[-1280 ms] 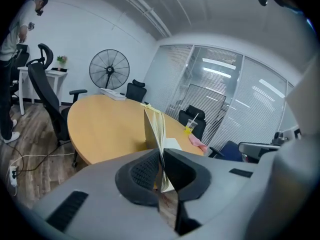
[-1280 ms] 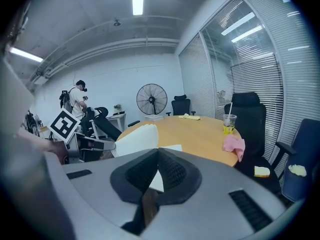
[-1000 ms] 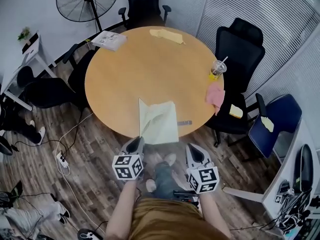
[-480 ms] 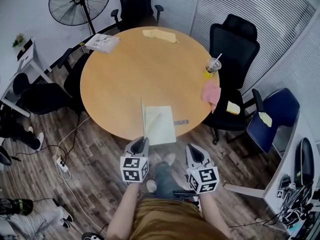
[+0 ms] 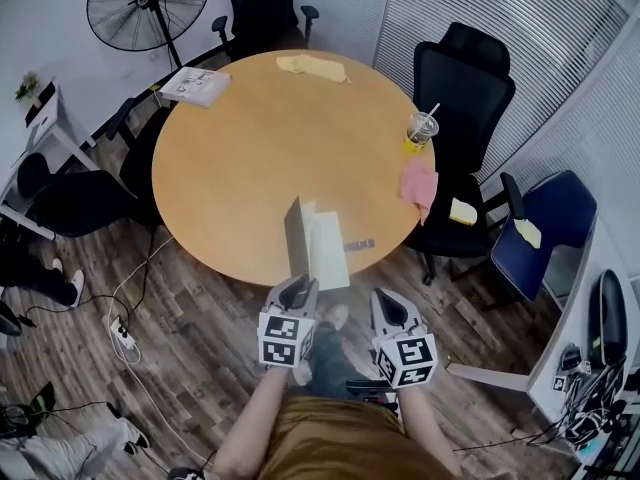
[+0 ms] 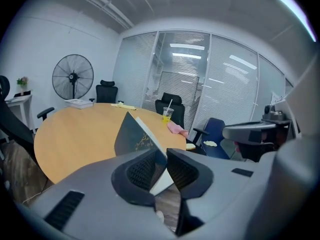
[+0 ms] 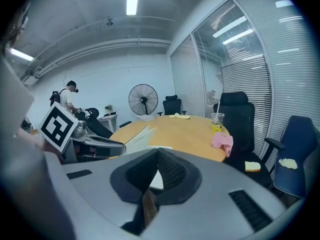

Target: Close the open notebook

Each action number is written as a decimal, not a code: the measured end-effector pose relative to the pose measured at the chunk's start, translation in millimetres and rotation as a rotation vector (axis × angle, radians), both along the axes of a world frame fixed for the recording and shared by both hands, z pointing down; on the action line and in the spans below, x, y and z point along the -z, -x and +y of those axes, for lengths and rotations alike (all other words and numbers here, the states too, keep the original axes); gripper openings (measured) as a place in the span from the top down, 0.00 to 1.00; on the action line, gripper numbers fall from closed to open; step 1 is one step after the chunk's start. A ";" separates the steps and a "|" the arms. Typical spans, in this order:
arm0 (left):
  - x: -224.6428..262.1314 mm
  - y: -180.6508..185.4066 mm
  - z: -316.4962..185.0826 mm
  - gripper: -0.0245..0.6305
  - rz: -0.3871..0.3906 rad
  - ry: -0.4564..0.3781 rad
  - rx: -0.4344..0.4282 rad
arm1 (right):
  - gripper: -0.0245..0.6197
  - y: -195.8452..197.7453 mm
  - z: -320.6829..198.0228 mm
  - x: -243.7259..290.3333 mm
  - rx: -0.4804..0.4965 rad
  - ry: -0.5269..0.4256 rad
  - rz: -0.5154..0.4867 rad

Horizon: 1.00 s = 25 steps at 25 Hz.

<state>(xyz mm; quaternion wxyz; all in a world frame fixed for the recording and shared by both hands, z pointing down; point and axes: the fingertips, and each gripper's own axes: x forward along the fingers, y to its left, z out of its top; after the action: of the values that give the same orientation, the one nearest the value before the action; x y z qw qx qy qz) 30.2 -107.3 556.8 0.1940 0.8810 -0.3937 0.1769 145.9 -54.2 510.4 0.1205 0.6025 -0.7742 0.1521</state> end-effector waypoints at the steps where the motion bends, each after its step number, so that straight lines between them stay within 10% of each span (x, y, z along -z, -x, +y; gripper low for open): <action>1: -0.9 -4.3 0.0 0.83 0.000 0.003 -0.013 | 0.94 -0.8 -1.1 -0.3 -0.003 0.002 0.000; 25: -79.4 -85.3 2.5 0.81 -0.003 0.200 -0.269 | 0.94 -37.0 -35.6 -36.4 -0.061 0.110 -0.023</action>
<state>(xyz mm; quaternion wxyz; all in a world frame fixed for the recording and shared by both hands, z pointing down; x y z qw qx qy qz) 115.5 -104.8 636.1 0.2545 0.9017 -0.2531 0.2410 183.0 -89.7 546.7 0.1398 0.6165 -0.7472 0.2049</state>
